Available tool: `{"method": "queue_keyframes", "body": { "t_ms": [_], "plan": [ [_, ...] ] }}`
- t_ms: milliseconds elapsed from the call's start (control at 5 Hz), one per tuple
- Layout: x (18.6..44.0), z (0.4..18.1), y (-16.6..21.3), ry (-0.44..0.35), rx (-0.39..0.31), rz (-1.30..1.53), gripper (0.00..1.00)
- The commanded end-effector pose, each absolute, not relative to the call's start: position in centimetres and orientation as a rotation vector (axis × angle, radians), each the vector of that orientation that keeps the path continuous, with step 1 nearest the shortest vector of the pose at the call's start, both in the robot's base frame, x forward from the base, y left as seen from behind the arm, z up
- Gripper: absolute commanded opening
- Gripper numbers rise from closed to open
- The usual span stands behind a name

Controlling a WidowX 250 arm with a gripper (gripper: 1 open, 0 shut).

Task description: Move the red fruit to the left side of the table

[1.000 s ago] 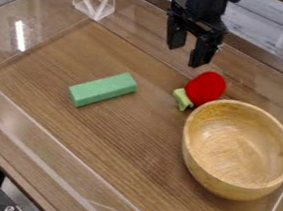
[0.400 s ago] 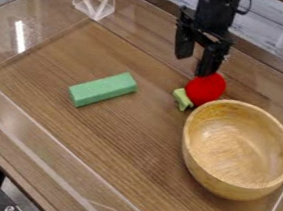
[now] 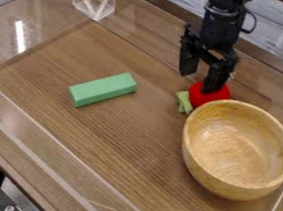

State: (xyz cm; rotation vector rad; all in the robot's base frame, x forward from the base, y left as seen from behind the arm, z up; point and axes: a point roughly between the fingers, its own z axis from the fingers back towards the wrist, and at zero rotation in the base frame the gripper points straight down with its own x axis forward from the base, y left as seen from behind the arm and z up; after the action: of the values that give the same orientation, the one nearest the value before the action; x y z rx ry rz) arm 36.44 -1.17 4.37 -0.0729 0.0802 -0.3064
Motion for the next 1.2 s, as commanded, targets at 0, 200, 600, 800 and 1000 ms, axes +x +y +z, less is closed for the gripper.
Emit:
{"method": "queue_keyframes", "body": {
  "t_ms": [0, 200, 600, 800, 1000],
  "plan": [
    [36.5, 4.8, -1.0, 0.055, -0.067, -0.295, 0.0],
    [36.1, 6.4, -0.2, 0.044, -0.07, -0.298, 0.0],
    [35.6, 12.7, 2.2, -0.067, -0.068, -0.28, 0.0],
    [35.8, 14.4, 4.8, -0.101, -0.057, -0.235, 0.0],
    [34.9, 14.5, 7.0, -0.097, -0.056, -0.2, 0.0]
  ]
}}
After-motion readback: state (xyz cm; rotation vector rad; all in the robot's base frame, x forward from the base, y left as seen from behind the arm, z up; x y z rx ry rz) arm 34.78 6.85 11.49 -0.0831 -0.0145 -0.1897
